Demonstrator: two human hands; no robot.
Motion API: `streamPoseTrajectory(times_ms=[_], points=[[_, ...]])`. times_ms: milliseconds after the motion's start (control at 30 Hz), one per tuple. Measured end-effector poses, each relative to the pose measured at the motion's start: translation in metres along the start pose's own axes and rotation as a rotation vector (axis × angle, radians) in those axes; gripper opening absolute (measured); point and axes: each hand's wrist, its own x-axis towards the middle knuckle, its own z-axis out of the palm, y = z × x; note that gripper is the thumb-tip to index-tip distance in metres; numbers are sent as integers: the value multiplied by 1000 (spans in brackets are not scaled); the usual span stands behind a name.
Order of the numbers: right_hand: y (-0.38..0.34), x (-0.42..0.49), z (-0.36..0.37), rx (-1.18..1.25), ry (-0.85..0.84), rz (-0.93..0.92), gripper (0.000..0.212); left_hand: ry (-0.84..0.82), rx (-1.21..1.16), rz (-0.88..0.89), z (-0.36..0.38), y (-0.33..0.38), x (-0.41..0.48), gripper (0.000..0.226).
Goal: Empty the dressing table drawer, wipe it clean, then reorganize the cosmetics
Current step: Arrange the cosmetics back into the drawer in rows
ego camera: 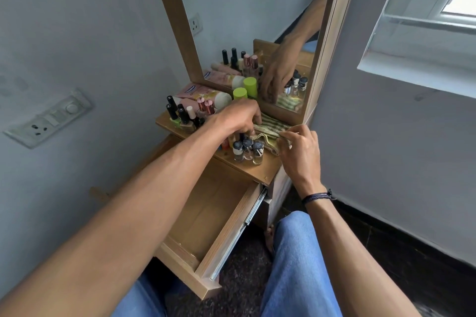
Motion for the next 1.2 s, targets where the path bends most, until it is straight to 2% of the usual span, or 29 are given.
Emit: streamPoseTrajectory(times_ms=[100,200,400,500,600,733,967,1200], points=[[-1,-5,1,-106,55,-73,8,92,23,11,1,-1,-4,35],[0,-10,2,-136,8,-89,10,119,-1,10,-2,-1,-7,32],[-11,-11,-9,50,4,-20,31,236,-320,8,-16,-3,-26,22],[-21,-19,-12,213,-61,-12,42,402,-475,33,-18,-5,-57,21],[-28,-29,-10,364,-171,12,50,646,-642,-27,9,-11,-95,20],[-35,-36,-3,357,-225,-12,53,818,-783,-125,71,-8,-129,29],[-46,-29,-2,236,-219,-33,44,793,-828,-186,109,3,-125,53],[-51,-26,-10,204,-223,-71,27,815,-812,-196,114,0,-118,40]])
